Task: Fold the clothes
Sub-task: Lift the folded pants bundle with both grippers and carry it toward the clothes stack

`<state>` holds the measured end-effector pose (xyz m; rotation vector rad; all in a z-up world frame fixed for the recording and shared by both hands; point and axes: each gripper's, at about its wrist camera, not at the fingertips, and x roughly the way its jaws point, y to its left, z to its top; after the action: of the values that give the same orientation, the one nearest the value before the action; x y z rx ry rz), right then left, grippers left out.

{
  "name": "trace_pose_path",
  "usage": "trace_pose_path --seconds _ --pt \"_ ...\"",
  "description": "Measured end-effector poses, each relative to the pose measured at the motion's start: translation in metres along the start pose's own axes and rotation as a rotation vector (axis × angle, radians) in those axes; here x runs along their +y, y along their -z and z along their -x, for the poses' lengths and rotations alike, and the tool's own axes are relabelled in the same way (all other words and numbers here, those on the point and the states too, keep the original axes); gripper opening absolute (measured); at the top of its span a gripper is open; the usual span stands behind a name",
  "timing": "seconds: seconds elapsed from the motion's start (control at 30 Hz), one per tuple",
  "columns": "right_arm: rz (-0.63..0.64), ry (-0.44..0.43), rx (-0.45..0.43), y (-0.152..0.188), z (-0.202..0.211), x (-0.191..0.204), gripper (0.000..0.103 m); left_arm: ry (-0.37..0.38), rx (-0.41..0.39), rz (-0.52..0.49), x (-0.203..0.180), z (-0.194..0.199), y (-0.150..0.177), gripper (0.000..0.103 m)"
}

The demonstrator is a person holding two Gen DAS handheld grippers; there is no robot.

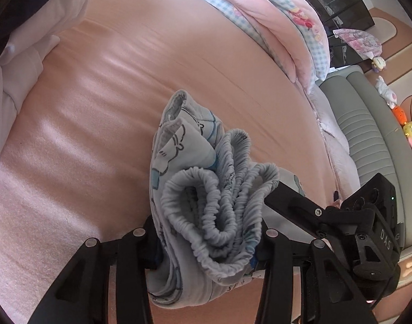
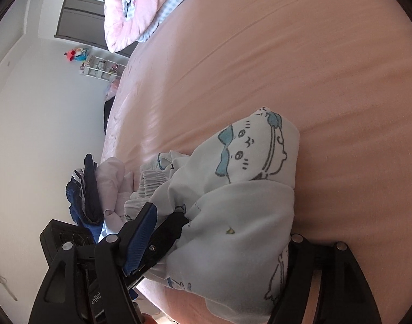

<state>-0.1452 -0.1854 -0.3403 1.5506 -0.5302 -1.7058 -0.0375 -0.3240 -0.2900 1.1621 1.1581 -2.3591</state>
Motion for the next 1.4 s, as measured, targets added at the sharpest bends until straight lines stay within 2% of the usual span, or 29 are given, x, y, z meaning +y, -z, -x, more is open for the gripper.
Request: trace_pose_path --seconds 0.03,0.1,0.13,0.17,0.33,0.53,0.73,0.9,1.07,1.23,1.4 --pt "-0.005 0.013 -0.005 0.0 0.001 0.0 0.07 -0.002 0.001 -0.002 0.0 0.0 0.0 0.042" --pt "-0.004 0.059 -0.017 0.002 0.002 0.001 0.057 -0.007 0.003 -0.005 0.001 0.0 0.0 0.042" --pt "0.002 0.093 -0.024 0.003 0.002 0.001 0.044 -0.007 0.005 -0.003 0.001 0.0 0.0 0.042" --pt "0.009 0.127 -0.03 0.004 0.003 0.002 0.039 -0.001 0.009 0.007 0.003 0.0 -0.001 0.042" --pt "0.053 0.187 -0.06 0.008 0.008 0.01 0.035 -0.019 0.022 0.034 0.001 0.001 -0.002 0.04" --pt "0.047 0.181 -0.067 0.008 0.017 0.009 0.029 -0.058 -0.007 -0.002 -0.008 0.005 0.001 0.04" --pt "0.098 0.199 -0.12 0.013 0.035 0.024 0.027 -0.005 -0.036 -0.029 -0.016 0.018 0.004 0.04" --pt "0.126 0.191 -0.164 0.019 0.065 0.037 0.027 0.015 -0.057 -0.093 -0.039 0.039 0.006 0.04" --pt "0.151 0.203 -0.211 0.03 0.099 0.057 0.027 0.063 -0.073 -0.112 -0.061 0.06 0.01 0.04" --pt "0.198 0.216 -0.25 0.043 0.133 0.08 0.027 0.105 -0.1 -0.119 -0.077 0.09 0.019 0.04" --pt "0.235 0.203 -0.282 0.057 0.163 0.102 0.027 0.115 -0.134 -0.149 -0.094 0.121 0.025 0.04"
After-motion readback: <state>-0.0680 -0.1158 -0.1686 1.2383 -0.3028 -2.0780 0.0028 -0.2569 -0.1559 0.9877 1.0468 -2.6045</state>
